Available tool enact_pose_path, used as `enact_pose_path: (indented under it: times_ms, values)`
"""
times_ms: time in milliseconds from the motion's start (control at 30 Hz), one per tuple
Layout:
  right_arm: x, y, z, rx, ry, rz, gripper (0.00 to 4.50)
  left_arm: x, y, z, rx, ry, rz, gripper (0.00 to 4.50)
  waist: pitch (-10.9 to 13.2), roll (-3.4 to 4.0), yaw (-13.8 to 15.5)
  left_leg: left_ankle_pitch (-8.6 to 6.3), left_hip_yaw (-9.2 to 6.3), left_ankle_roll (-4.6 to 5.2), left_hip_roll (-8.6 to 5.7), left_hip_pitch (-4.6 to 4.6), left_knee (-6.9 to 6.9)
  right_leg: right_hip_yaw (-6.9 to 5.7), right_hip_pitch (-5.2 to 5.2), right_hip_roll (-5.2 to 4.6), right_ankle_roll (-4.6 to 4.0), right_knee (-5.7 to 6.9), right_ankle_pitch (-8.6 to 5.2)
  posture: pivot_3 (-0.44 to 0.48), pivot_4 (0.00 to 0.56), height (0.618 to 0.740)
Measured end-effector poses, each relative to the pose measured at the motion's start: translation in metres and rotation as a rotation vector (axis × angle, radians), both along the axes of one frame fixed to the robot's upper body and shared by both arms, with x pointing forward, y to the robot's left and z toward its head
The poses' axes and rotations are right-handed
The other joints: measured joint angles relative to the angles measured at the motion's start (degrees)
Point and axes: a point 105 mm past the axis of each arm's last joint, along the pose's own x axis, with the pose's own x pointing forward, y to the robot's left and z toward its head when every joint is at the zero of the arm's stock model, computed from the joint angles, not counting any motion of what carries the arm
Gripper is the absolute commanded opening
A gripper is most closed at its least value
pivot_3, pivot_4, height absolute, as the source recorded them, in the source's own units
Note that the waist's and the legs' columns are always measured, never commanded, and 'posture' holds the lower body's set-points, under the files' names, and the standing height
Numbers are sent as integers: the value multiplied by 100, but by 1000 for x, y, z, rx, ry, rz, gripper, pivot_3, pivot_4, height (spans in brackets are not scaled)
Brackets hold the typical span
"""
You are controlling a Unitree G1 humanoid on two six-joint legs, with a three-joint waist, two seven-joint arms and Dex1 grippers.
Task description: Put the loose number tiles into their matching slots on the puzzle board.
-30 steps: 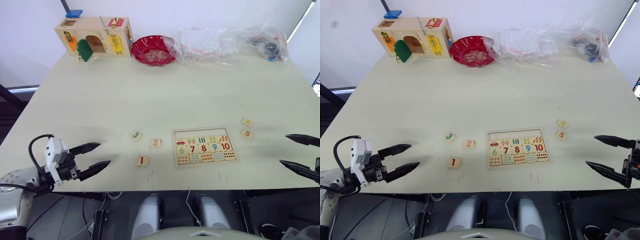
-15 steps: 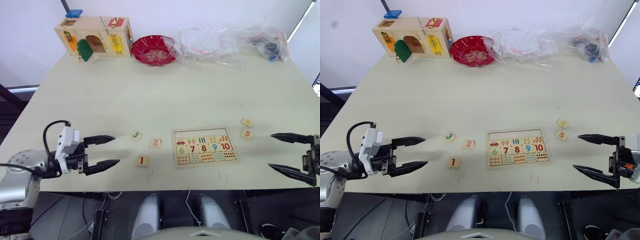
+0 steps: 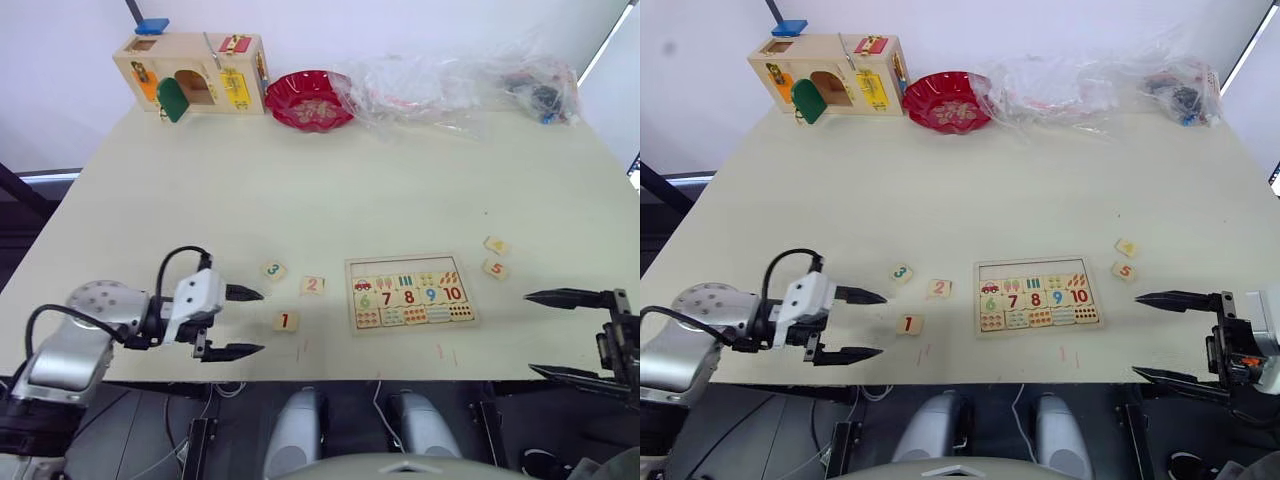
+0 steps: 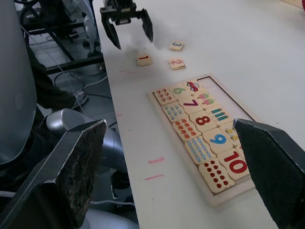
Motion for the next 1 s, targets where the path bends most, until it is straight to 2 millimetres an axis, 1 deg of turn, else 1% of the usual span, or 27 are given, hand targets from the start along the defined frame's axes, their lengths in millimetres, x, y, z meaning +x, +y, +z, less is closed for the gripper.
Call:
enact_pose_path:
  times_ms: [200, 400, 567, 700, 833, 1000]
  values:
    - [-3, 2, -1, 9, 13, -8, 4500, 7, -6, -2, 15, -30, -31, 3703, 0, 0, 21, 0, 1, 0, 0, 0, 0, 1, 0, 0, 0, 2, 0, 0, 150, 740]
    - [-5, -1, -2, 13, 16, -42, 4500, 9, -12, -3, 6, -22, -48, 3703, 0, 0, 61, 0, 2, 0, 0, 0, 1, 1, 0, 2, 1, 3, 0, 0, 150, 740]
    - [-9, -2, -4, 9, 32, -51, 4500, 8, -20, -9, -13, 4, -61, 3703, 0, 0, 70, 0, 0, 0, 0, 0, 2, 1, 0, 2, 1, 4, 0, 0, 150, 740]
    - [-11, 0, -4, 11, 34, -48, 4500, 10, -20, -8, -2, -11, -61, 3703, 0, 0, 68, 0, 1, 0, 0, 1, 3, 2, 0, 3, 1, 4, 0, 0, 150, 740]
    - [-12, 2, -4, 17, 31, -51, 4500, 10, -21, -14, 6, 0, -73, 3703, 0, 0, 70, 0, 0, 0, 0, 0, 3, 1, 0, 3, 1, 5, 0, 0, 150, 740]
    - [-13, 2, -6, 23, 36, -61, 4500, 14, -22, -12, 16, -29, -86, 3703, 0, 0, 72, 0, 1, 0, 0, 1, 4, 2, 0, 4, 1, 6, 0, 0, 150, 740]
